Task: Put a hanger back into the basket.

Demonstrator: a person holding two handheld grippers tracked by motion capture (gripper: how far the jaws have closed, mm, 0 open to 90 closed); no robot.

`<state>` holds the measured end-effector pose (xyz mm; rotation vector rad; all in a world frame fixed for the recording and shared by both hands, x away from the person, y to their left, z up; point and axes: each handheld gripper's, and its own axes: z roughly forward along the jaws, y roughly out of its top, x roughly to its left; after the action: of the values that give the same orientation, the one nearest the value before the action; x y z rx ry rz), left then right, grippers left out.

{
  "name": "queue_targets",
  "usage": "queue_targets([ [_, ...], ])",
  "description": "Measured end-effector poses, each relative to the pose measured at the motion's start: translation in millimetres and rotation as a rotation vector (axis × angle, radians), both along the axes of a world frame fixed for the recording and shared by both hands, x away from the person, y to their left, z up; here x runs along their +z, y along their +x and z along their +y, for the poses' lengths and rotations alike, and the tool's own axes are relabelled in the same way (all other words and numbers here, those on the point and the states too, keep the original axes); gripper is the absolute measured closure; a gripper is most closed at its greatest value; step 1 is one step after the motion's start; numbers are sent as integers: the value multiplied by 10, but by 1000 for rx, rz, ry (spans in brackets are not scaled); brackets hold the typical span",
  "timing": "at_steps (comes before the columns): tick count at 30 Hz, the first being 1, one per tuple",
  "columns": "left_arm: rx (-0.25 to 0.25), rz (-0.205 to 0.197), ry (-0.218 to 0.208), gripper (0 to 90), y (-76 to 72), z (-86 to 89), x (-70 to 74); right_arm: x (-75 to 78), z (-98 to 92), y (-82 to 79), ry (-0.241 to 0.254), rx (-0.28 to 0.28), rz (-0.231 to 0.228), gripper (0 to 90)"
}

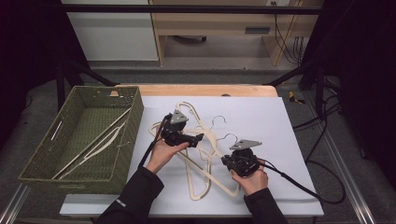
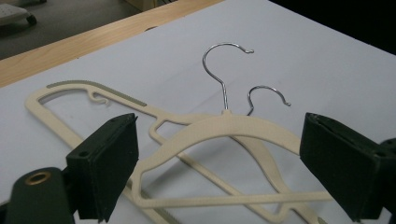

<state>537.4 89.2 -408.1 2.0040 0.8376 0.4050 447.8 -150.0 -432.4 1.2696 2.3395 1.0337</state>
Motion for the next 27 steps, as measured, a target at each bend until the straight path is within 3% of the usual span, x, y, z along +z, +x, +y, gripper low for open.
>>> queue_targets([
  [15,-7,25,26,212,271,-312,-119,45,-17,-37,13,6,-17,803],
  [27,-41,30,57,435,353,-478,-242,59,-36,-56,12,30,-40,803],
])
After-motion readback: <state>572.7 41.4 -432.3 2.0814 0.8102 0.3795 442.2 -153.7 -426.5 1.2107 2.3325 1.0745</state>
